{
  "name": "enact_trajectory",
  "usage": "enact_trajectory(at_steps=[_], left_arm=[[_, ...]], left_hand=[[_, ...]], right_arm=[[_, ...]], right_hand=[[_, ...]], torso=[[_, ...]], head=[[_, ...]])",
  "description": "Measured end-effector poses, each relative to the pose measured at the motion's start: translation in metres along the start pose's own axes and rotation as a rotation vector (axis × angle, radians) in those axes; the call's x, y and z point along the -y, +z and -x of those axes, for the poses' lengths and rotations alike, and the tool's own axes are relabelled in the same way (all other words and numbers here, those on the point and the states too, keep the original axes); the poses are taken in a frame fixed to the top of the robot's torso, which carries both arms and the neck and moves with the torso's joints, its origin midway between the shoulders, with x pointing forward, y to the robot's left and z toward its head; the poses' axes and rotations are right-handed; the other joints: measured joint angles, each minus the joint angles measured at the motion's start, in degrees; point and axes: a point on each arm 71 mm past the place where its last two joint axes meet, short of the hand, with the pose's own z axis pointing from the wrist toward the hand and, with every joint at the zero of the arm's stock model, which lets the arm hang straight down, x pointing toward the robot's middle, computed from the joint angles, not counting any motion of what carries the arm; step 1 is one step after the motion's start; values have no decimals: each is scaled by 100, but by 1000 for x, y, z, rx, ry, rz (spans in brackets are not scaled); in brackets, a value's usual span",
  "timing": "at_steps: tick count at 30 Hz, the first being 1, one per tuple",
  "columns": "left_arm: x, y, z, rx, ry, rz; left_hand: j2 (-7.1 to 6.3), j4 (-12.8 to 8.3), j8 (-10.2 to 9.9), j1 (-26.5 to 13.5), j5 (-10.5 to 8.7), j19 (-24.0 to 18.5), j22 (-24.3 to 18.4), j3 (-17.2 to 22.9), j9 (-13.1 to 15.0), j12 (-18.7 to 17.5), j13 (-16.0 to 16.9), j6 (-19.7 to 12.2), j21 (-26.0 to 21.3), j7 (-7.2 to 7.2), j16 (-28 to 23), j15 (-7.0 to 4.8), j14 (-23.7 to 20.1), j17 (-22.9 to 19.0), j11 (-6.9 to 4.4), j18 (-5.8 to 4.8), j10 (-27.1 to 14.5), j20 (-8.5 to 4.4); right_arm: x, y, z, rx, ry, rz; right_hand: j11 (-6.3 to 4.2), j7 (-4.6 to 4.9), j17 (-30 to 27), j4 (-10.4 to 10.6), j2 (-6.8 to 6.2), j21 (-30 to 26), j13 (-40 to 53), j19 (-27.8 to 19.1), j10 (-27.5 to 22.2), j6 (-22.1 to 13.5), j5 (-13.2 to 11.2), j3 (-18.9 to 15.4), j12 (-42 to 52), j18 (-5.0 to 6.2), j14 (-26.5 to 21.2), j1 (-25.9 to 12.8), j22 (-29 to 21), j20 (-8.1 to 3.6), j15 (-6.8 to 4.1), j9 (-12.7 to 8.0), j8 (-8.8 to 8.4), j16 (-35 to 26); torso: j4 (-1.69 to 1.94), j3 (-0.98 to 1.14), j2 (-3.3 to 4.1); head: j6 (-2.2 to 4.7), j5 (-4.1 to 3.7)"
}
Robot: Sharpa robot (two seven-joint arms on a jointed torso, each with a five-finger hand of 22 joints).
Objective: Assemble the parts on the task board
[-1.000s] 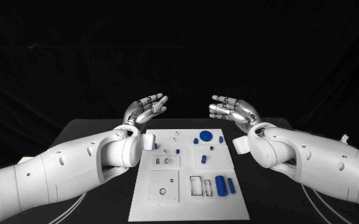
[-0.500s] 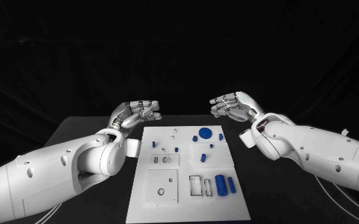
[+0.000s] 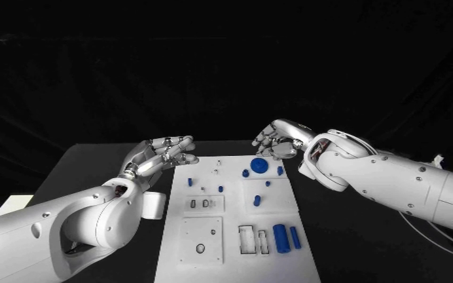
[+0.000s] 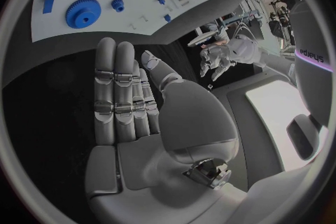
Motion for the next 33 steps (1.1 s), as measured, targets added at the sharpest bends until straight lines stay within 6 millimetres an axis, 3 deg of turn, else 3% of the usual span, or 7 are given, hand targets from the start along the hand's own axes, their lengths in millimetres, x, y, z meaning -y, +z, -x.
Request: enact_trajectory(at_steps=[3, 5, 8, 12, 14, 21, 33], left_arm=[[2, -2, -7, -23, -15, 3], [2, -4, -11, -37, -23, 6], [3, -5, -13, -45, -28, 8], [3, -5, -14, -46, -33, 12], [2, -5, -14, -46, -34, 13], [2, -5, -15, -51, -41, 20], [2, -5, -14, -53, -45, 30]], left_hand=[[0, 0, -26, 0, 0, 0, -17, 0, 0, -29, 0, 0, 0, 0, -5, 3, -3, 17, 0, 0, 0, 0], [23, 0, -34, -22, 0, 0, -19, 0, 0, -46, 0, 0, 0, 0, -37, 21, -21, 19, 0, -1, 0, 0], [0, -16, -37, -46, 0, 0, -31, -16, 0, -61, 0, 0, 0, 0, -51, 42, -43, 29, 0, -1, 0, 0], [8, 1, -65, -55, 0, -22, -45, -33, 0, -84, -1, 0, -26, 0, -79, 56, -56, 43, 20, -1, -21, 22], [23, -8, -65, -69, 0, -22, -48, -43, 1, -97, -1, 0, -26, 0, -101, 63, -64, 43, 20, -1, -21, 22], [23, -14, -99, -68, 0, -43, -67, -48, 1, -121, -1, -1, -50, 0, -141, 62, -105, 59, 20, -2, -21, 42], [46, -30, -124, -89, 0, -63, -81, -64, 1, -121, -1, 20, -72, 21, -164, 81, -124, 65, 41, -2, -42, 63]], right_arm=[[-5, 4, 0, -30, -74, 5], [-7, 6, -2, -51, -120, 7], [-11, 9, -4, -74, -170, 10], [-15, 13, -8, -99, -216, 11], [-16, 14, -9, -110, -231, 10], [-19, 15, -12, -149, -275, 2], [-21, 16, -16, -190, -344, -17]], right_hand=[[10, 1, 621, 22, -27, 1120, -11, 201, -118, 0, 0, 110, 0, -13, 0, -27, 1277, -18, 0, 0, -21, 689], [22, 0, 1411, 28, -63, 1859, -16, 278, -171, 0, 0, 212, 0, -148, 0, -84, 2136, -16, 0, 0, -21, 1494], [19, 0, 2329, 44, -101, 2630, -26, 330, -270, 0, -23, 324, 0, -271, -1, -120, 3066, 35, 0, 0, -21, 2368], [61, 32, 3127, 100, -146, 3258, -37, 370, -390, -33, -47, 394, 0, -272, -1, -165, 3843, 75, 0, 4, -20, 3106], [72, 2, 3381, 130, -184, 3448, -37, 370, -410, -63, -47, 423, 0, -362, -1, -203, 4068, 75, 0, 4, -20, 3347], [83, 19, 3799, 185, -208, 3756, -37, 348, -434, -122, -69, 478, 0, -363, -1, -226, 4440, 98, 0, 4, -20, 3746], [102, 19, 3859, 233, -230, 3798, -36, 327, -493, -122, -112, 492, 0, -363, -4, -247, 4478, 118, 41, 16, -20, 3802]], torso=[[59, -8, 118], [95, -14, 187], [133, -25, 288], [180, -33, 397], [194, -37, 432], [225, -41, 510], [240, -43, 570]], head=[[48, -57], [70, -83], [91, -114], [101, -154], [104, -165], [104, -187], [121, -197]])
